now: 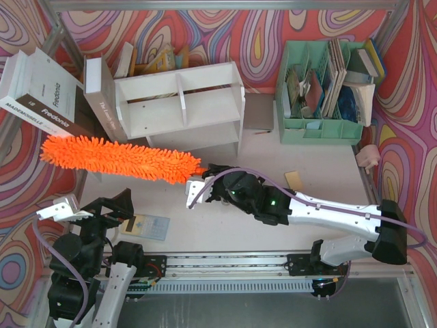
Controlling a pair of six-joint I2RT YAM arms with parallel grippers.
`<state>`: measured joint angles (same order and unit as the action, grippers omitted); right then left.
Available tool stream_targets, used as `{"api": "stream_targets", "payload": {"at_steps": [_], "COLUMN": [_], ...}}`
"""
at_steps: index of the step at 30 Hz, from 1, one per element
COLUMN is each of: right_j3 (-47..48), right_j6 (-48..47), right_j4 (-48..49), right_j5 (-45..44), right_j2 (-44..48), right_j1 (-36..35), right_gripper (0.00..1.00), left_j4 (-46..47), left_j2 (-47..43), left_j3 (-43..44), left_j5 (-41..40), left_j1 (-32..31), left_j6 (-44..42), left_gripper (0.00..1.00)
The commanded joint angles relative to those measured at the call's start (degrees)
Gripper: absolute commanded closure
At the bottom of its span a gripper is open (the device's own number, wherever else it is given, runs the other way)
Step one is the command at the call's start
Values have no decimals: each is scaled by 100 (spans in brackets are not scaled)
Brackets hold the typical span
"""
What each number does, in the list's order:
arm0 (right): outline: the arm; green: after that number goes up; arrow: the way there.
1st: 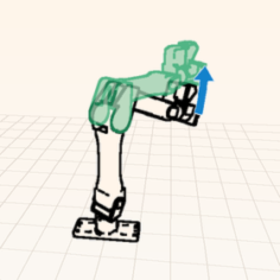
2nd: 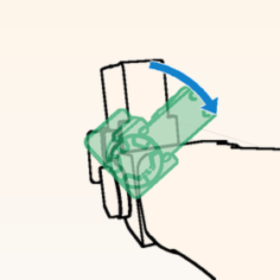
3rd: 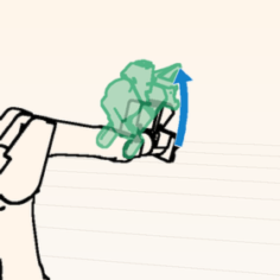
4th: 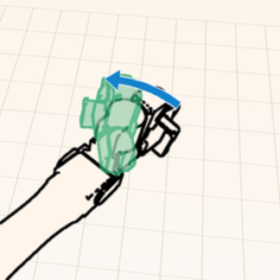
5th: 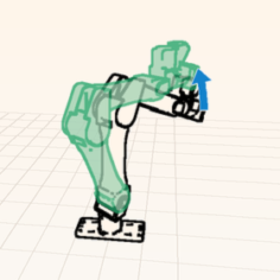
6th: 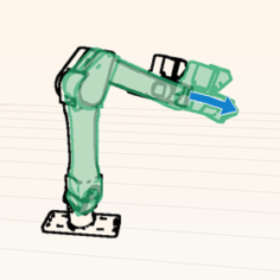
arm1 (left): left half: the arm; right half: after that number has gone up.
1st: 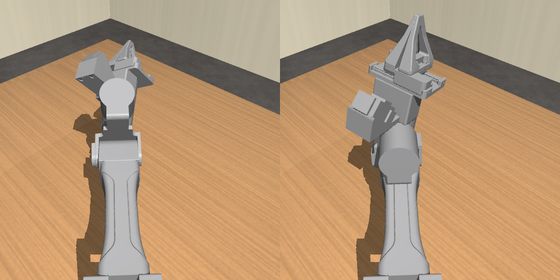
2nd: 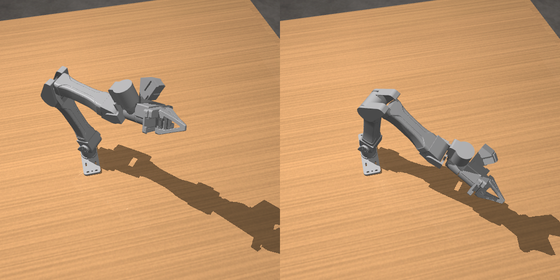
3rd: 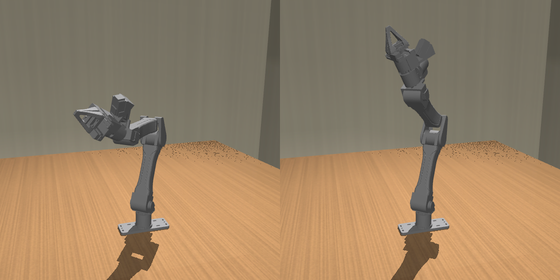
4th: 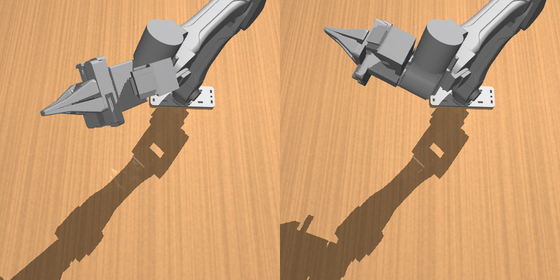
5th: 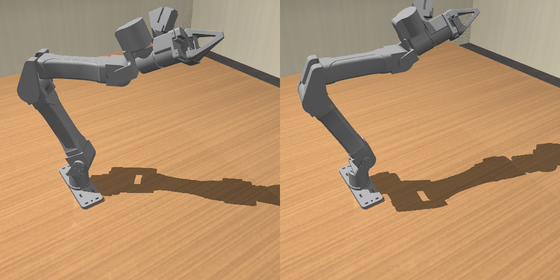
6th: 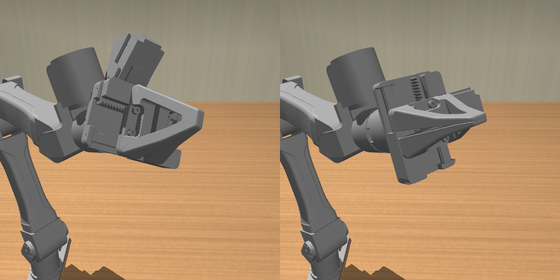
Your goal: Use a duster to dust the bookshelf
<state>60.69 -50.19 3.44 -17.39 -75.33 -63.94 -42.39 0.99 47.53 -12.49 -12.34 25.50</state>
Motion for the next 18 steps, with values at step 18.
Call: {"api": "stream_targets", "payload": {"at_steps": [18], "right_j3": [1265], "right_j6": [-271], "right_j4": [252], "right_j5": [245], "right_j2": [-157], "right_j1": [75], "right_gripper": [100], "left_j4": [-18], "left_j2": [-73], "left_j3": [24], "left_j5": [-135], "left_j1": [30], "left_j6": [43], "left_gripper": [2]}}
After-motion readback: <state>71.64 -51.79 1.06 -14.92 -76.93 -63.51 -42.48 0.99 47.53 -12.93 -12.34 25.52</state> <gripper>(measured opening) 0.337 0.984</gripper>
